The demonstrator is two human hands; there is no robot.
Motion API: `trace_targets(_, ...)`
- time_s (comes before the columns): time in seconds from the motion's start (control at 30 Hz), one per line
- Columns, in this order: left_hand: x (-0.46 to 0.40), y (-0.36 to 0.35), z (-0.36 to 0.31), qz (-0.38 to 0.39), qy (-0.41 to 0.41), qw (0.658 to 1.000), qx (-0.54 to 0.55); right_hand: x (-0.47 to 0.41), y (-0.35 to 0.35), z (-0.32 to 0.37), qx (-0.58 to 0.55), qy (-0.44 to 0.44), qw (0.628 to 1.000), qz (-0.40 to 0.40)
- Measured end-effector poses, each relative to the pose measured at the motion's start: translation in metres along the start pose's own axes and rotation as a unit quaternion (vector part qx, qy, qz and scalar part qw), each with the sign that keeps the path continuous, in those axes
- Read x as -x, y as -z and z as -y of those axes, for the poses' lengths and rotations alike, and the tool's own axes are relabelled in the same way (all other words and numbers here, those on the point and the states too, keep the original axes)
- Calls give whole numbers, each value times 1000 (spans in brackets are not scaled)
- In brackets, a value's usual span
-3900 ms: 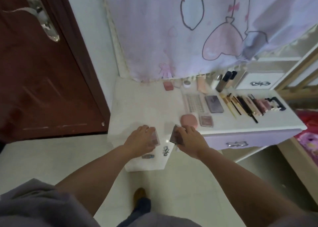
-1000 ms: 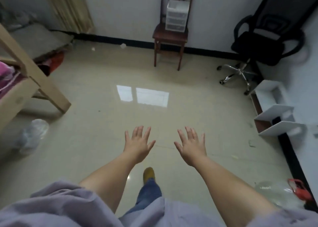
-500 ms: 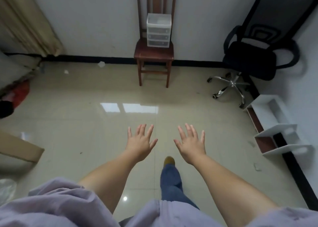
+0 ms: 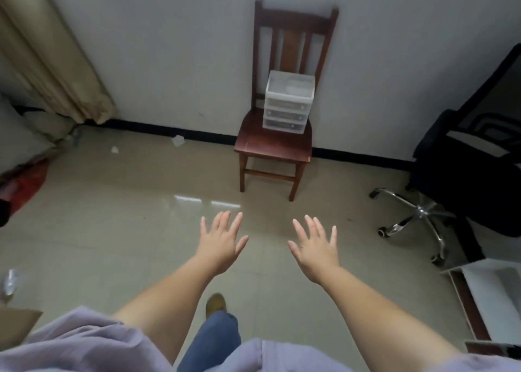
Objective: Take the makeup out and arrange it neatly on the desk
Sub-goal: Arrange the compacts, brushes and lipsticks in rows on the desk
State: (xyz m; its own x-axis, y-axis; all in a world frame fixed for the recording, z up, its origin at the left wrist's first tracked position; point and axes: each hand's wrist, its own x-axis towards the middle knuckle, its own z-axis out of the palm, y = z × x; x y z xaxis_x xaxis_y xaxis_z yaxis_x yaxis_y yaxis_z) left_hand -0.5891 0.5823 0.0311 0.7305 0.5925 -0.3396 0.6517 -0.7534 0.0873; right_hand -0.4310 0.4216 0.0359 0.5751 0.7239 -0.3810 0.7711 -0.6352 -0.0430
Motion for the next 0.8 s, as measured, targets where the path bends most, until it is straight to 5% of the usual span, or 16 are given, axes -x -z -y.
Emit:
trace_targets(0.43,-325,119,59,-13,-95,993,-61,-280,102,5,-72,-97,993,-1)
trace_targets(0.8,-536,129,-5,20,-103,994,-25,-490,130,-83,-73,-57,994,53)
